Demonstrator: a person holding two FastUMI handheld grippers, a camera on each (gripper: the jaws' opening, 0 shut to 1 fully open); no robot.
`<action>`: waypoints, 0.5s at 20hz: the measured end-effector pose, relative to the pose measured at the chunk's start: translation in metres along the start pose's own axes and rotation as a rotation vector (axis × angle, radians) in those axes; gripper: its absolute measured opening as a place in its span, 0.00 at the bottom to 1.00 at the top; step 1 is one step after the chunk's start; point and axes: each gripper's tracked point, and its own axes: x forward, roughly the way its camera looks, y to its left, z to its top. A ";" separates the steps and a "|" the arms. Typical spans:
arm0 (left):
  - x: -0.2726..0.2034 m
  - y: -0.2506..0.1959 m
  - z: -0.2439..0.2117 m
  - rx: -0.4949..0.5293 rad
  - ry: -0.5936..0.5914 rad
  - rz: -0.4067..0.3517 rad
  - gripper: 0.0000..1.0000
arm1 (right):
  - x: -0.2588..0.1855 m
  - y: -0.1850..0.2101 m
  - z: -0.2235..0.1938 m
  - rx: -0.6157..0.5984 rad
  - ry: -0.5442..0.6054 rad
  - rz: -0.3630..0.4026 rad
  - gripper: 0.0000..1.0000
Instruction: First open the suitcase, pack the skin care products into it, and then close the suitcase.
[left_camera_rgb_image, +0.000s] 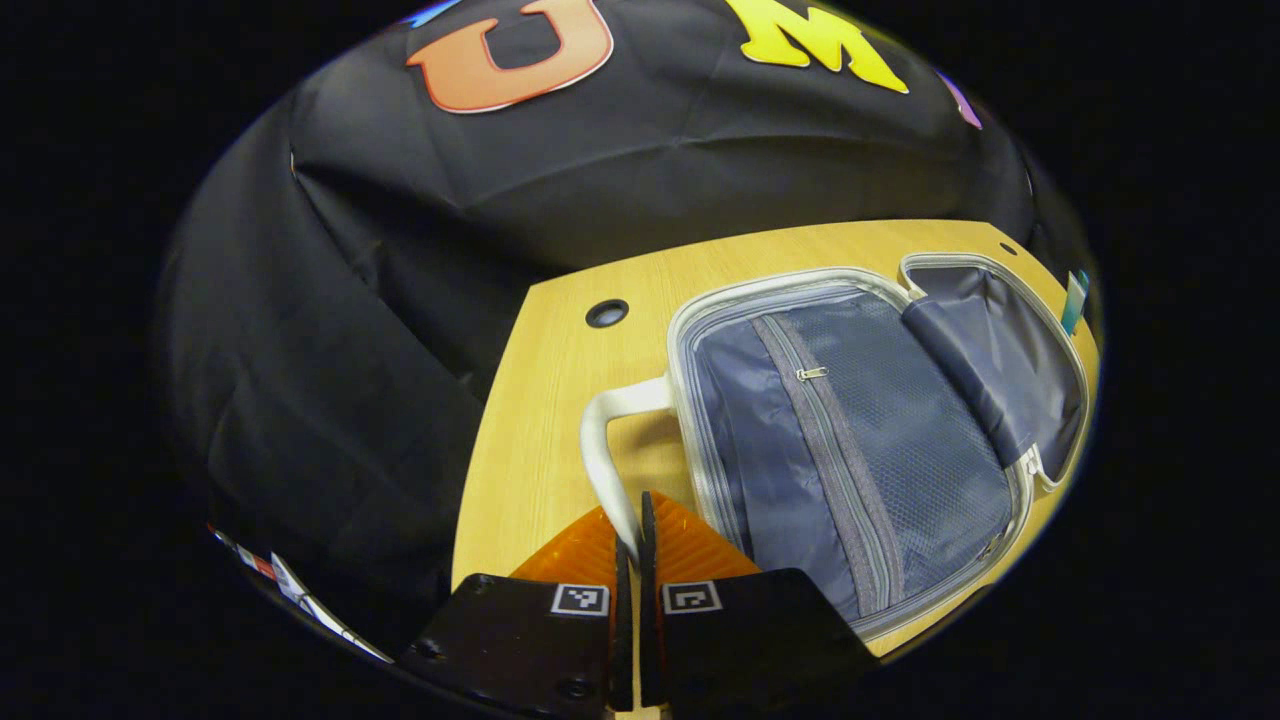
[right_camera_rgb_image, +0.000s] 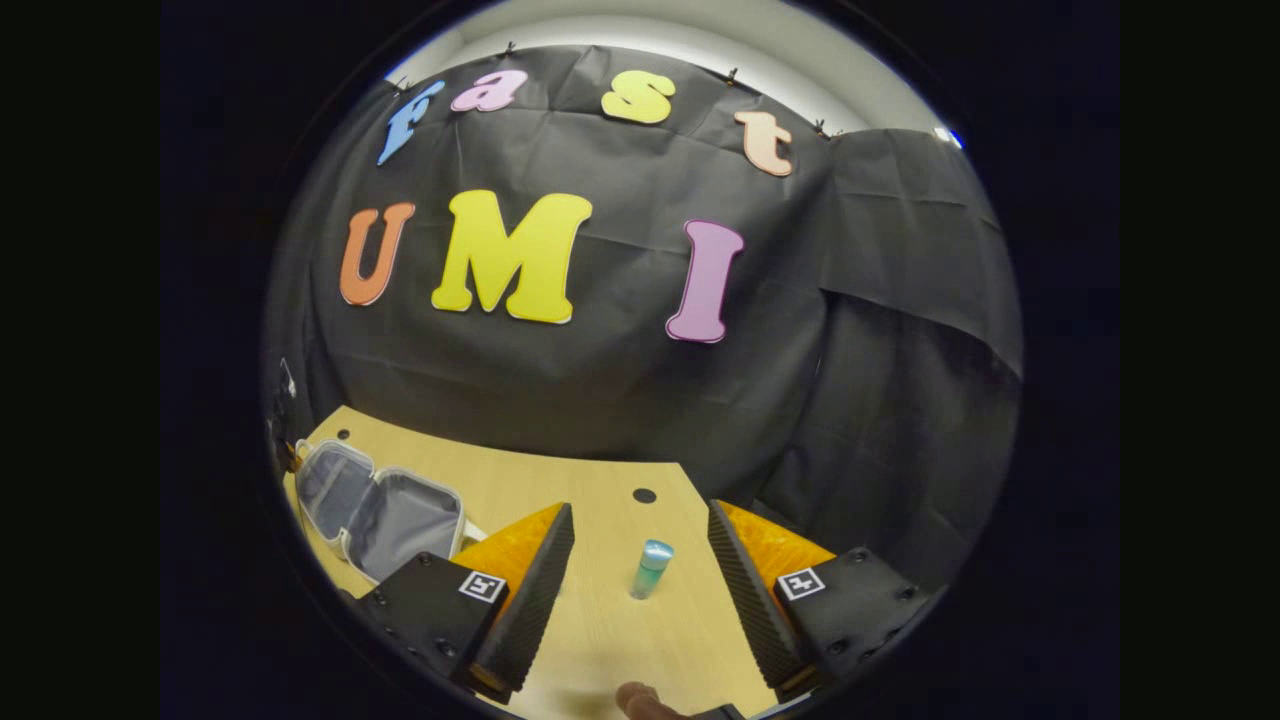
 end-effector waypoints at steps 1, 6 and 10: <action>0.005 -0.002 -0.004 -0.017 0.007 -0.015 0.06 | -0.001 -0.001 -0.003 -0.011 0.012 0.001 0.80; 0.008 0.002 -0.011 -0.110 0.013 -0.040 0.15 | -0.006 -0.015 -0.009 -0.036 0.030 -0.012 0.79; -0.013 0.018 -0.012 -0.129 0.010 0.062 0.58 | -0.002 -0.022 -0.017 -0.054 0.039 0.004 0.80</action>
